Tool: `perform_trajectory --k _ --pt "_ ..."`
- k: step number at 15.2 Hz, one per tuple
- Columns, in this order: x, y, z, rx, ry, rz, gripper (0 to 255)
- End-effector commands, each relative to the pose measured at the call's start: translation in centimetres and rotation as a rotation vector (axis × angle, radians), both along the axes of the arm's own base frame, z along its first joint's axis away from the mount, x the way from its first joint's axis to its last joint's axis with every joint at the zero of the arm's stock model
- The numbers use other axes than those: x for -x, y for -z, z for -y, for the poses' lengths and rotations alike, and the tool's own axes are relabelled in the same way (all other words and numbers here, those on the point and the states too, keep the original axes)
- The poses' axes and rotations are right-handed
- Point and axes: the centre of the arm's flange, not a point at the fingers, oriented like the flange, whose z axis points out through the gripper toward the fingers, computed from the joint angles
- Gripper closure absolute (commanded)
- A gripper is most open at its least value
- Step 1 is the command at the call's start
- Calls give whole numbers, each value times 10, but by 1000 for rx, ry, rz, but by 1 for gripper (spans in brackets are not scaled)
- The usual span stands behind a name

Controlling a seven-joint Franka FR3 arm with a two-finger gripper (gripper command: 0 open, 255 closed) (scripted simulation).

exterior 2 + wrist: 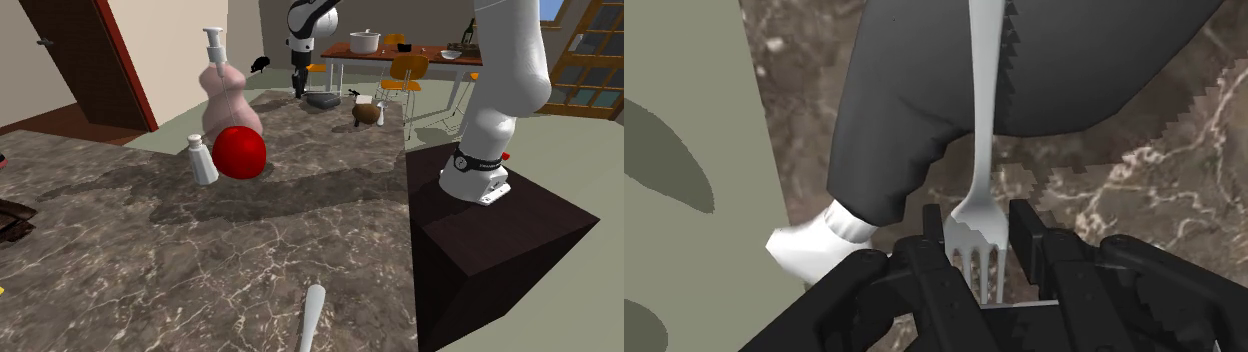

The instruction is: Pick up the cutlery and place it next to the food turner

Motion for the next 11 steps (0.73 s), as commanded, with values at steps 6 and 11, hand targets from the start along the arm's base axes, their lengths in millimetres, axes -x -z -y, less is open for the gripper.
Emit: perform_trajectory --k 6,11 --pt "1 5 0 -3 1 -3 0" --pt "1 4 0 -3 0 -3 0"
